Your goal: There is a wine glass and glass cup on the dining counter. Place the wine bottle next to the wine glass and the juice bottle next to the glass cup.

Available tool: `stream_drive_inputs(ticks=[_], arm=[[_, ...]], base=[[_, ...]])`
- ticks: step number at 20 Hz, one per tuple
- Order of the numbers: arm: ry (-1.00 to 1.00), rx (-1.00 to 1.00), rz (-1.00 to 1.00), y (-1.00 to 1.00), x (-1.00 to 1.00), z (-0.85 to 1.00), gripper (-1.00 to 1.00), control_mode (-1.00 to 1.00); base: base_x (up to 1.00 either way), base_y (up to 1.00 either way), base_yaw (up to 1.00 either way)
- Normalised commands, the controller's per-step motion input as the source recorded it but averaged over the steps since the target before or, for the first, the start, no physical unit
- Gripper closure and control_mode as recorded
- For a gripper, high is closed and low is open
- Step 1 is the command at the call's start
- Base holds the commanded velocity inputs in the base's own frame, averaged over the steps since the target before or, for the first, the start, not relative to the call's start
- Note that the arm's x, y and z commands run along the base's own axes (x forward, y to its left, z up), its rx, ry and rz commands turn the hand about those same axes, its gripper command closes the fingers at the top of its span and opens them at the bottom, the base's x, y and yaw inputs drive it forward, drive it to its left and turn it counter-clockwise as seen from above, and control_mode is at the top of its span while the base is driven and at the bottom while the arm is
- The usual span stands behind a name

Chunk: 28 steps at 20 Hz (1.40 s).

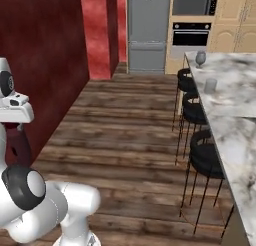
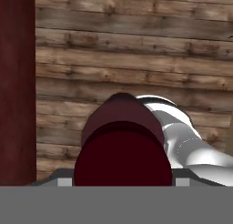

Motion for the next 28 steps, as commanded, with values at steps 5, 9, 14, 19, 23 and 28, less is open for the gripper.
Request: stream_drive_inputs(ticks=[5,9,14,19,23,28], arm=[[0.0,0.0,0.0,0.0,0.0,0.0,1.0,1.0],[0.0,0.0,0.0,0.0,0.0,0.0,1.0,1.0],[0.0,0.0,0.0,0.0,0.0,0.0,1.0,1.0],[0.0,0.0,0.0,0.0,0.0,0.0,1.0,1.0],[0.0,0.0,0.0,0.0,0.0,0.0,1.0,1.0],[0.0,0.0,0.0,0.0,0.0,0.0,1.0,1.0]], base=[[0.82,0.0,-0.17],[0.82,0.0,-0.16],[0.82,0.0,-0.15],[0.82,0.0,-0.16],[0.81,0.0,-0.19],[0.73,0.0,-0.27]])
